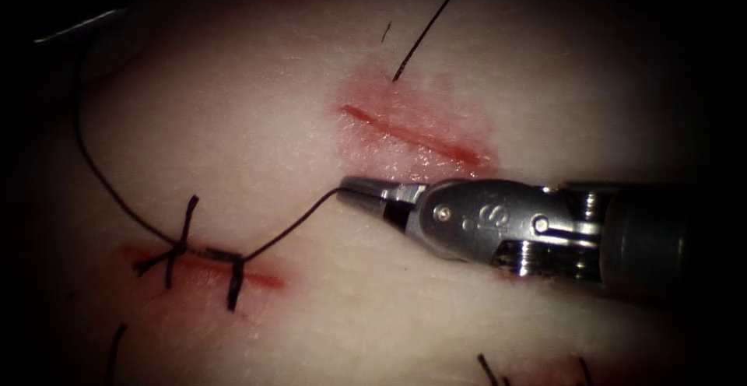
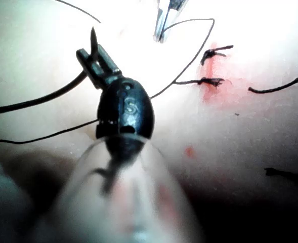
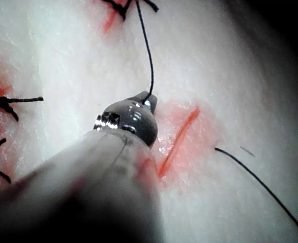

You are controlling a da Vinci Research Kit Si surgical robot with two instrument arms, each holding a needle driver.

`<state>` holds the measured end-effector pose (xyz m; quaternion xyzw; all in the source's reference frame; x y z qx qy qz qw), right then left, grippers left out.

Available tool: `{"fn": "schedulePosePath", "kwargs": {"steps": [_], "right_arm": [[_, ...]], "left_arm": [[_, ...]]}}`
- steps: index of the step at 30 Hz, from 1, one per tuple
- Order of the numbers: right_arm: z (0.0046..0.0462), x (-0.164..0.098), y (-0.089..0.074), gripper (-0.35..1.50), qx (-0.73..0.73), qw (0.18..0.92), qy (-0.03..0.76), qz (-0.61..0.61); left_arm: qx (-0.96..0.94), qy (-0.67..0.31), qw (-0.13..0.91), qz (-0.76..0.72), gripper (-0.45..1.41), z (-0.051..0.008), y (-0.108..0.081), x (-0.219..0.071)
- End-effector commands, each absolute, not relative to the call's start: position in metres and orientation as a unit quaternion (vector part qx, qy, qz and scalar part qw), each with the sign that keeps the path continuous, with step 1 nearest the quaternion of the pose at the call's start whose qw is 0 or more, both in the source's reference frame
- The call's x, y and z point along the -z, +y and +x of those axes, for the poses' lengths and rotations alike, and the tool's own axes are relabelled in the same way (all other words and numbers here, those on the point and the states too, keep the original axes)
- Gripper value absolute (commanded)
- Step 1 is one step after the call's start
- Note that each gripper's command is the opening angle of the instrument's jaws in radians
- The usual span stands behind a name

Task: Wound Closure

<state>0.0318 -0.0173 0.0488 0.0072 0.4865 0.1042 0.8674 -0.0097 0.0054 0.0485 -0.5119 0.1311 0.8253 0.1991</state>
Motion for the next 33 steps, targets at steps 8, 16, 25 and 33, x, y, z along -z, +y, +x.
{"fn": "schedulePosePath", "kwargs": {"steps": [8,16,25,33], "right_arm": [[0.0325,-0.046,-0.019,-0.35,-0.114,0.864,0.489,0.019],[0.0347,-0.039,-0.024,-0.35,-0.096,0.868,0.483,0.054],[0.0375,-0.033,-0.027,-0.35,-0.078,0.865,0.491,0.063],[0.0369,-0.032,-0.024,1.03,-0.107,0.844,0.524,0.04]], "left_arm": [[-0.826,0.131,0.198,-0.511,-0.45,-0.0102,0.005,-0.049],[-0.826,0.131,0.199,-0.511,-0.45,-0.0103,0.005,-0.049],[-0.827,0.131,0.199,-0.51,-0.45,-0.0105,0.005,-0.049],[-0.827,0.131,0.198,-0.509,-0.45,-0.0105,0.005,-0.049]]}}
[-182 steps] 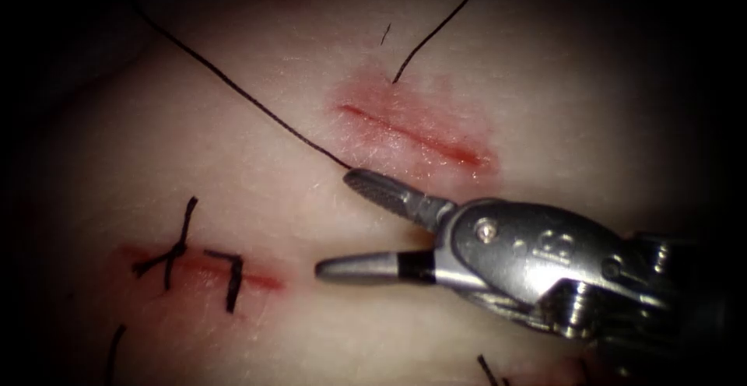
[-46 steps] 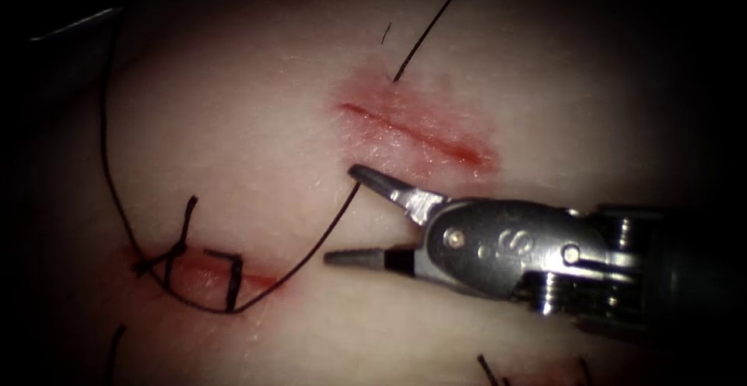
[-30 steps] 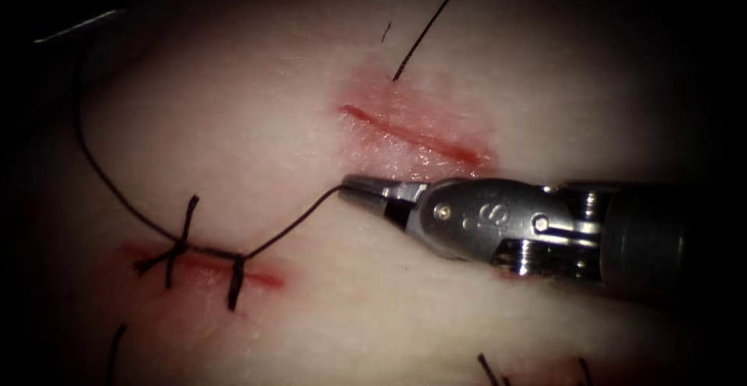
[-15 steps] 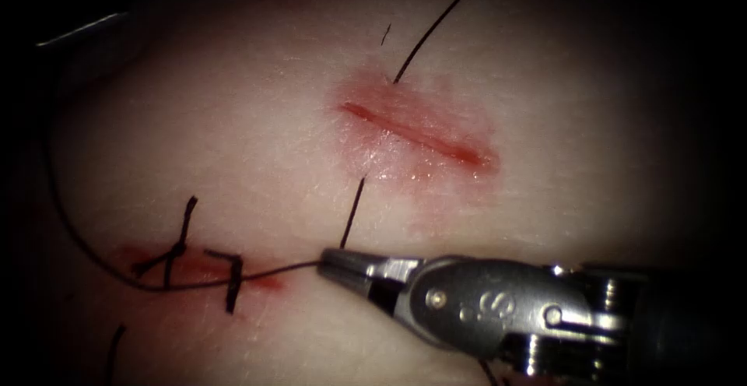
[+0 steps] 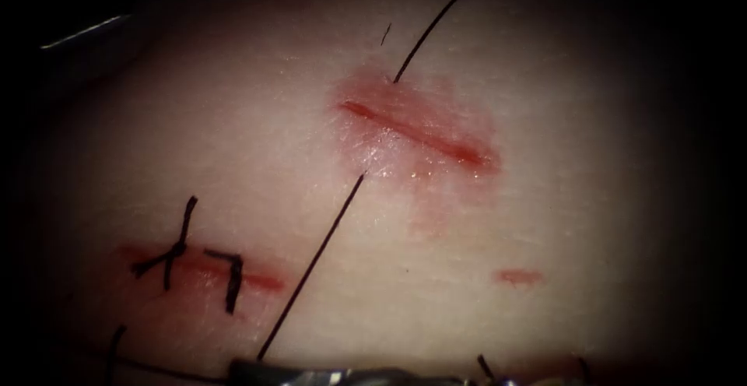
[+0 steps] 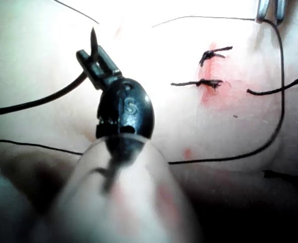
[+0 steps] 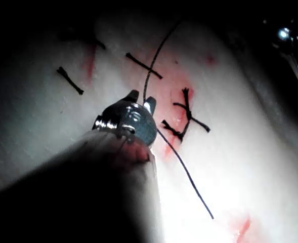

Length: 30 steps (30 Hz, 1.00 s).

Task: Wound Closure

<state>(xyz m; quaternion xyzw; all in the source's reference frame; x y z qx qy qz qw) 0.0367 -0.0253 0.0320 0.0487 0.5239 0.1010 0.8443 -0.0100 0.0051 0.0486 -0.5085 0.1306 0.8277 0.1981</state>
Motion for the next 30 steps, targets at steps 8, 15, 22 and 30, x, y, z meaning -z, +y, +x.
{"fn": "schedulePosePath", "kwargs": {"steps": [8,15,22,30], "right_arm": [[0.0325,-0.033,-0.019,1.33,-0.122,0.83,0.544,0.003],[0.0309,-0.035,-0.018,1.3,-0.115,0.832,0.543,-0.013],[0.0324,-0.043,-0.016,1.31,-0.099,0.851,0.515,-0.024],[0.0326,-0.047,-0.016,0.02,-0.097,0.861,0.498,-0.044]], "left_arm": [[-0.827,0.131,0.197,-0.509,-0.45,-0.0105,0.005,-0.049],[-0.829,0.131,0.195,-0.507,-0.45,-0.0106,0.005,-0.05],[-0.831,0.13,0.193,-0.506,-0.45,-0.0111,0.005,-0.05],[-0.832,0.13,0.191,-0.505,-0.45,-0.0111,0.005,-0.051]]}}
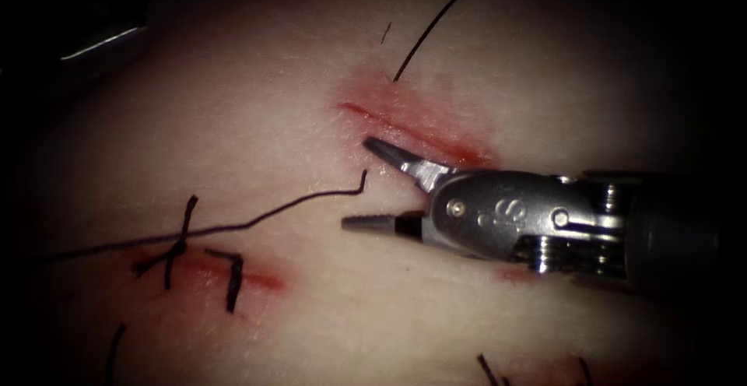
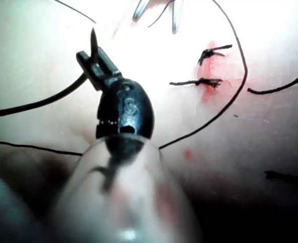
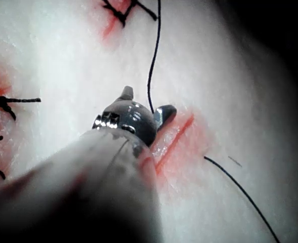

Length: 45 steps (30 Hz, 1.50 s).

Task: Wound Closure

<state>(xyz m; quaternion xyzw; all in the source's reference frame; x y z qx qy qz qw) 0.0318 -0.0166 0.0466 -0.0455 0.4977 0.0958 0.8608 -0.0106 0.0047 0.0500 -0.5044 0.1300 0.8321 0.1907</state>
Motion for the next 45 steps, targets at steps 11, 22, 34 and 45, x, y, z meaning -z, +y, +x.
{"fn": "schedulePosePath", "kwargs": {"steps": [11,22,34,45], "right_arm": [[0.0328,-0.043,-0.019,-0.35,-0.087,0.872,0.482,-0.016],[0.0347,-0.037,-0.023,-0.35,-0.058,0.871,0.488,0.01],[0.0379,-0.033,-0.026,-0.35,-0.034,0.863,0.503,0.041],[0.0334,-0.033,-0.02,1.33,-0.087,0.84,0.536,-0.004]], "left_arm": [[-0.833,0.129,0.189,-0.504,-0.45,-0.0112,0.005,-0.051],[-0.832,0.128,0.189,-0.505,-0.45,-0.0115,0.005,-0.051],[-0.832,0.127,0.188,-0.507,-0.45,-0.0119,0.005,-0.051],[-0.833,0.126,0.188,-0.505,-0.45,-0.0121,0.005,-0.051]]}}
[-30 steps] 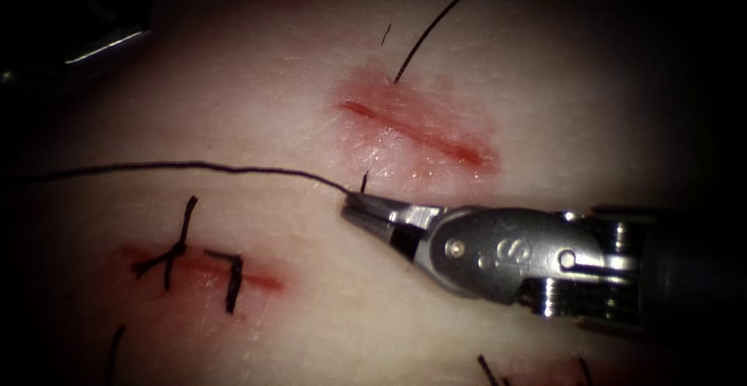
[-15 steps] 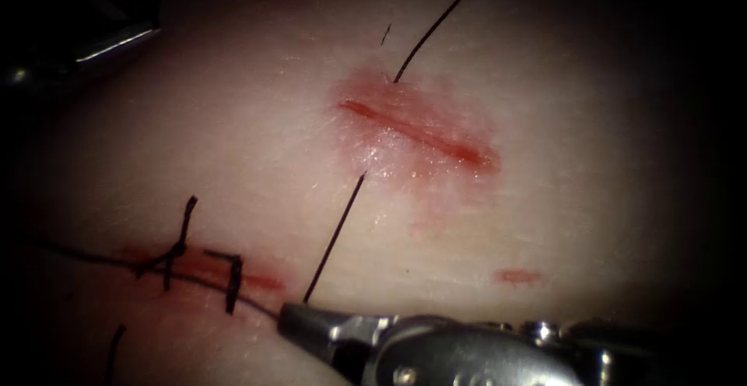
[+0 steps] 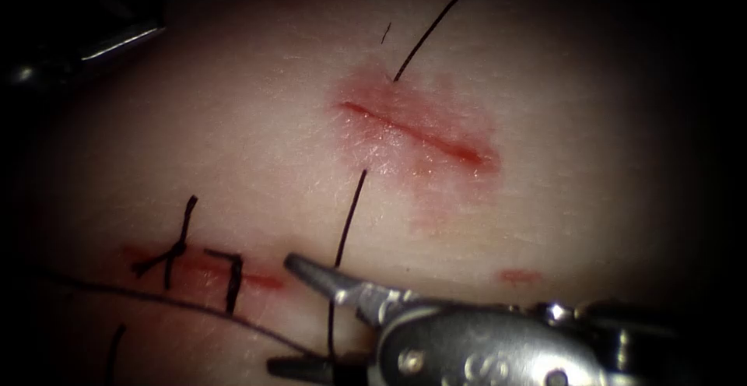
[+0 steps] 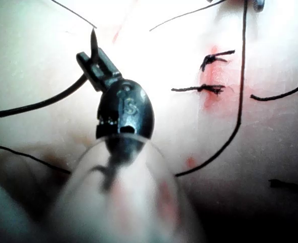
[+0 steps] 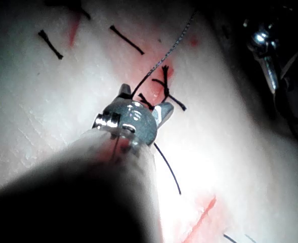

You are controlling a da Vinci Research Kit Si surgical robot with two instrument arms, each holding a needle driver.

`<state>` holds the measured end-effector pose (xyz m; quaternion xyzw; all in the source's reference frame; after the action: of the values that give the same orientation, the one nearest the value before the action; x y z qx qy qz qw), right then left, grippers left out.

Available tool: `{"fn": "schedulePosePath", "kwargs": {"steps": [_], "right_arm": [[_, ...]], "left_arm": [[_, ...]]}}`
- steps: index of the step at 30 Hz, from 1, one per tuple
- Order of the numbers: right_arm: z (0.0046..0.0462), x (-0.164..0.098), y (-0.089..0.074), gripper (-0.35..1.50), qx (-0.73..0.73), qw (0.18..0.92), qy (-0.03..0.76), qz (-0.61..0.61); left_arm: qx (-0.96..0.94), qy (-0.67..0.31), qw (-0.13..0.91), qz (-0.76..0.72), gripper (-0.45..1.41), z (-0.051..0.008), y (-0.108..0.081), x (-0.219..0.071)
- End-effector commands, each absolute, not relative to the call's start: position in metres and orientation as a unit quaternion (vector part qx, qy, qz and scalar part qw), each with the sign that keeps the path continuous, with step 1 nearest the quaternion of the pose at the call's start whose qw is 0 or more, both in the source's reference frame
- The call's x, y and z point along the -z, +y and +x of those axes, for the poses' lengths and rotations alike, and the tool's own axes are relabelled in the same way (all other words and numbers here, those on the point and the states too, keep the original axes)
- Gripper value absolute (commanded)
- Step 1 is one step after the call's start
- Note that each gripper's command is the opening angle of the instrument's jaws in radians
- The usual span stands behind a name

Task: Wound Closure

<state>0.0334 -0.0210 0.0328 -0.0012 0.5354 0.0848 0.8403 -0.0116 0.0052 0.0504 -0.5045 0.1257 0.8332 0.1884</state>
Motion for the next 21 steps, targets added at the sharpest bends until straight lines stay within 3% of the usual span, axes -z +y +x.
{"fn": "schedulePosePath", "kwargs": {"steps": [1,8,21], "right_arm": [[0.0324,-0.033,-0.02,1.33,-0.092,0.839,0.537,-0.007],[0.0303,-0.035,-0.018,1.28,-0.079,0.845,0.528,-0.026],[0.0331,-0.045,-0.017,1.43,-0.036,0.867,0.495,-0.056]], "left_arm": [[-0.834,0.125,0.188,-0.504,-0.45,-0.0121,0.005,-0.051],[-0.834,0.124,0.186,-0.504,-0.45,-0.0119,0.005,-0.051],[-0.838,0.123,0.182,-0.5,-0.45,-0.0119,0.005,-0.052]]}}
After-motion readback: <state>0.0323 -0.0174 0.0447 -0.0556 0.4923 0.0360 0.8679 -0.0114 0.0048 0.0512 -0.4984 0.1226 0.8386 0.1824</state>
